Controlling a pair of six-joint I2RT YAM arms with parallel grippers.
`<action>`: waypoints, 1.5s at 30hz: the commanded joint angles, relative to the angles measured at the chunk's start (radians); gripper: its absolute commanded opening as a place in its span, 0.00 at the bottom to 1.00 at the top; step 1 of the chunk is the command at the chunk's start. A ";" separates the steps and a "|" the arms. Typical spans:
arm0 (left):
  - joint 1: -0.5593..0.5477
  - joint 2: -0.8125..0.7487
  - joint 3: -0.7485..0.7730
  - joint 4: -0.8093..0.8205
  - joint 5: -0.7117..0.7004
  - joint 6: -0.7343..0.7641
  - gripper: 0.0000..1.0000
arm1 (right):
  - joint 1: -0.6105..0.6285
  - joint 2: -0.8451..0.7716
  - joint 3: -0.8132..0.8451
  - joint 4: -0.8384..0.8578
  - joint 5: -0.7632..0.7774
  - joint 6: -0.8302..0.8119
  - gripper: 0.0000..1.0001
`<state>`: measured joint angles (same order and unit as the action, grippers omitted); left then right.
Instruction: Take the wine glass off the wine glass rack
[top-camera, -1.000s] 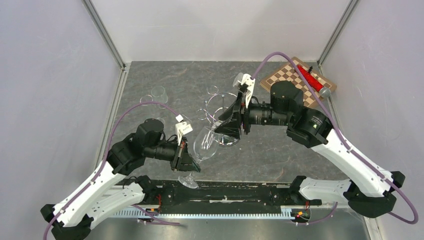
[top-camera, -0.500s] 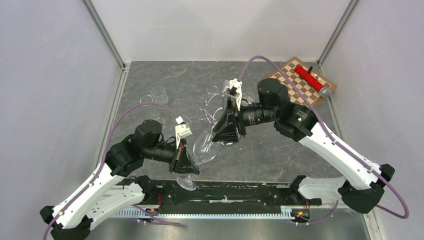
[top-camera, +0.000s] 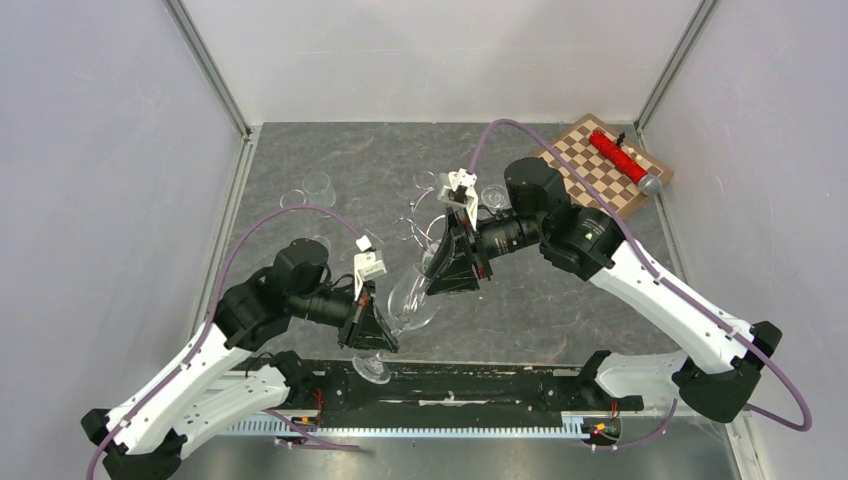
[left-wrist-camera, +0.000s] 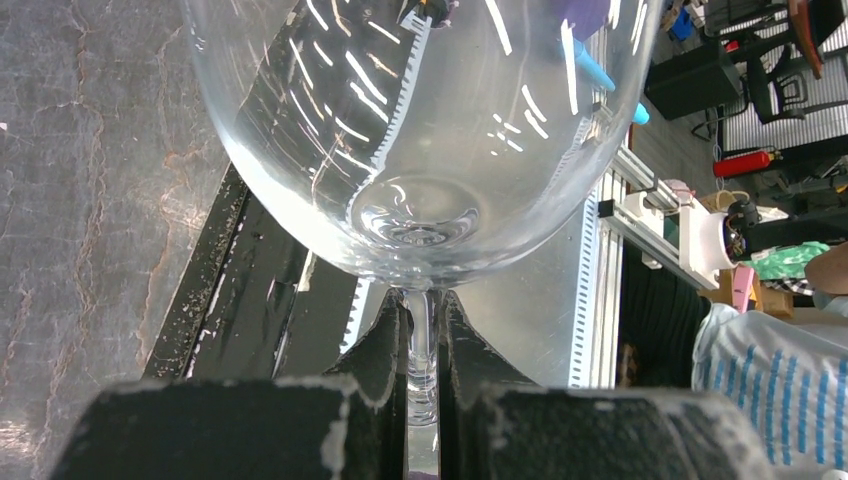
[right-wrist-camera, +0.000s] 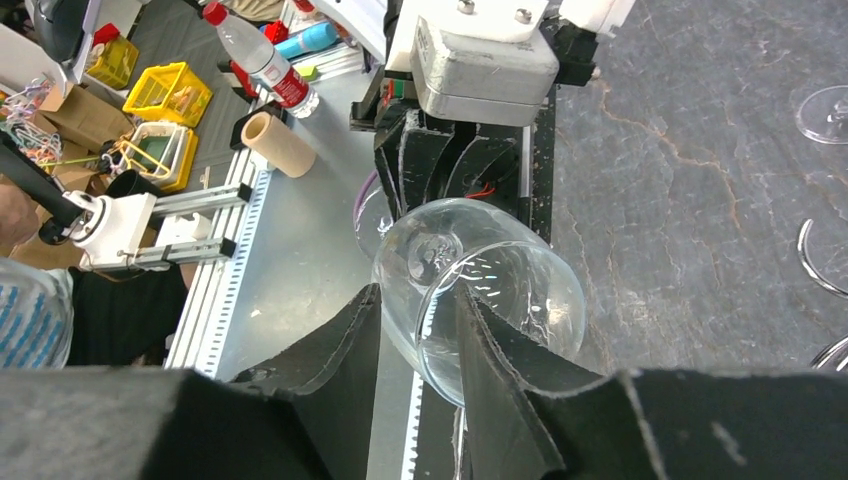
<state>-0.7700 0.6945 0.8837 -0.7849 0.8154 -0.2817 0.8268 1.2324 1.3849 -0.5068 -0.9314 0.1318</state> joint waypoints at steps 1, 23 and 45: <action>-0.002 0.005 0.024 0.036 0.051 0.064 0.02 | -0.005 0.008 0.000 -0.026 -0.050 -0.038 0.35; -0.002 0.073 0.073 0.016 0.025 0.085 0.07 | 0.005 0.003 -0.047 -0.034 -0.083 -0.075 0.00; -0.002 0.169 0.063 0.067 0.001 0.075 0.46 | 0.005 -0.055 -0.077 -0.103 -0.011 -0.123 0.00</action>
<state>-0.7708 0.8547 0.9024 -0.7811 0.7868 -0.2035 0.8356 1.2278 1.3270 -0.6121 -0.9810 0.0475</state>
